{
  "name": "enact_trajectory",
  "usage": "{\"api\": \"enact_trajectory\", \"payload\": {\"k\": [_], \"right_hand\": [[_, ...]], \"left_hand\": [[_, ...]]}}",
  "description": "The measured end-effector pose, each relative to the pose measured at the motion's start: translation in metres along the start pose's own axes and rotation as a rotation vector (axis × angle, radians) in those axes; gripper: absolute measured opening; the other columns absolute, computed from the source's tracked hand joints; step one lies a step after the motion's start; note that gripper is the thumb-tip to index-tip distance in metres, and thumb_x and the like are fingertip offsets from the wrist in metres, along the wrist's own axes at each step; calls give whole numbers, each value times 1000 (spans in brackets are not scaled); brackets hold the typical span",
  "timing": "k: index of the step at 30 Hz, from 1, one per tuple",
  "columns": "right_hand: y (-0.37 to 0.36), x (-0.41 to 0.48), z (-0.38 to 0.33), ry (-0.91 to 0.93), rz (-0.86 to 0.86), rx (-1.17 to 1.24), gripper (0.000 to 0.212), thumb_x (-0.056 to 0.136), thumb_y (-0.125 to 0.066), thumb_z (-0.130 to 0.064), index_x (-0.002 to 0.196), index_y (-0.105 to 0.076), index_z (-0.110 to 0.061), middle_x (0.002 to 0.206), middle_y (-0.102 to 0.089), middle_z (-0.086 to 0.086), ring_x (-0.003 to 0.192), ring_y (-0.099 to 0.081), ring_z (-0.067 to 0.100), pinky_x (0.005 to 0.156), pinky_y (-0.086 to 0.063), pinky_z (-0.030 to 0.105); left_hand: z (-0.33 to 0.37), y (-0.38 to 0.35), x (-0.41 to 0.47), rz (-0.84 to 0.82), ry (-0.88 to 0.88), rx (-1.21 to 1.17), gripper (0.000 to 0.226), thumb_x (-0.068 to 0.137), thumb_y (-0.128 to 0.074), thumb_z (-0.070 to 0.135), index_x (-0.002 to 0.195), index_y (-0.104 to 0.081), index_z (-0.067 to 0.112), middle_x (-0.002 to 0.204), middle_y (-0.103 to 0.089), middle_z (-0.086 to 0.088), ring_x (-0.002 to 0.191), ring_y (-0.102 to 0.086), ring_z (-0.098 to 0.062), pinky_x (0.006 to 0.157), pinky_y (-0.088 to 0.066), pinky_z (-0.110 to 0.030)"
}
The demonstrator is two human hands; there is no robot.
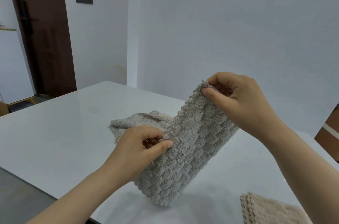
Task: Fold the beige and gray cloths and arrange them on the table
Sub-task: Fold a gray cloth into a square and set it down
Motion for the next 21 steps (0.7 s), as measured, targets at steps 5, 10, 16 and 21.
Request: {"api": "enact_trajectory", "payload": {"k": [5,10,16,21], "right_hand": [[2,0,5,-14,29,-20,10,87,-67,-23,78,-66,-18,63,-60,4,54,-46,10,53,-36,20],[4,0,6,-7,73,-28,10,87,-66,-21,79,-66,-17,62,-60,4,57,-48,16,54,-36,21],[9,1,11,-19,112,-30,9,88,-66,-20,79,-65,-16,56,-50,-5,53,-42,8,51,-31,14],[11,0,17,-35,134,-36,11,88,-65,-21,79,-64,-16,57,-51,3,52,-39,9,51,-31,19]], "left_hand": [[-11,-5,-4,-84,-22,46,52,79,-73,39,53,-39,9,55,-37,-6,54,-33,-5,54,-27,-20],[-31,-12,-10,-140,37,52,51,77,-75,35,48,-38,15,54,-37,6,55,-37,-6,54,-29,-19],[-49,-13,-16,-184,87,116,53,78,-73,35,49,-34,15,55,-38,9,53,-37,-6,52,-29,-15],[-61,-2,-13,-154,103,176,52,81,-70,37,53,-36,8,58,-39,3,55,-39,-7,53,-29,-18]]}}
Point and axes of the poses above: each hand's wrist, its own x-axis towards the middle knuckle, its own y-axis out of the back of the hand, z = x × y, the point moved 7 cm from there along x, towards the middle knuckle
